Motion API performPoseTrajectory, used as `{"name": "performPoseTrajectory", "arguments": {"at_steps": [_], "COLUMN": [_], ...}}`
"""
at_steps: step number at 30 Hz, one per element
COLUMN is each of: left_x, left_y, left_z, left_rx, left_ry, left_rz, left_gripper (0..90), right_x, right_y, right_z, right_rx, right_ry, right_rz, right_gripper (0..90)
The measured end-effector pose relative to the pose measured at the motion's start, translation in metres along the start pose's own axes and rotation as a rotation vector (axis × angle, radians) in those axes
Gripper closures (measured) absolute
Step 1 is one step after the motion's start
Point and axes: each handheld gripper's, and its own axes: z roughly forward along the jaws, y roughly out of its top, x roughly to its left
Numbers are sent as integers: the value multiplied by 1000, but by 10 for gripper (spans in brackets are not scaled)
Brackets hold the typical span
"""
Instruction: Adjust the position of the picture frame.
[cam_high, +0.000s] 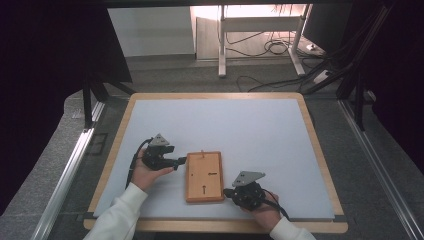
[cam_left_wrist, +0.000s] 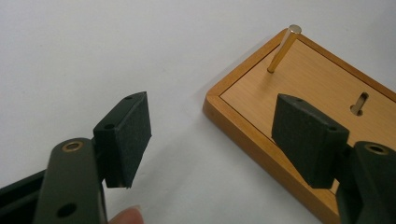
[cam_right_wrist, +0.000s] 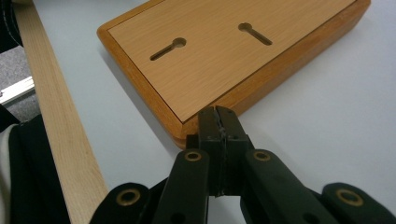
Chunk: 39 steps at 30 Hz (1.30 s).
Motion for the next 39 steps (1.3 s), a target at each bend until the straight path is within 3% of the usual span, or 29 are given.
{"name": "performPoseTrajectory", "arguments": {"at_steps": [13,17,29,39], "left_x": [2,2,-2,-4], "left_y": [-1,-2,3,10], "left_z": [0,-1,-1,5], "left_rx": [-2,-2,-29,-26], "left_ry": [-4,-7,-18,-31], "left_rz": [-4,7,30,46], "left_gripper": [288,287,287,290], "right_x": [6,4,-38,-65], "right_y": [3,5,-10,-29], "right_z": [6,6,-25,-46], "right_rx": [-12,-24,-56,-34], "right_ry": [38,27,-103,-190], "right_rz": [-5,-15,24,107], "right_gripper": [900,900,900,881]}}
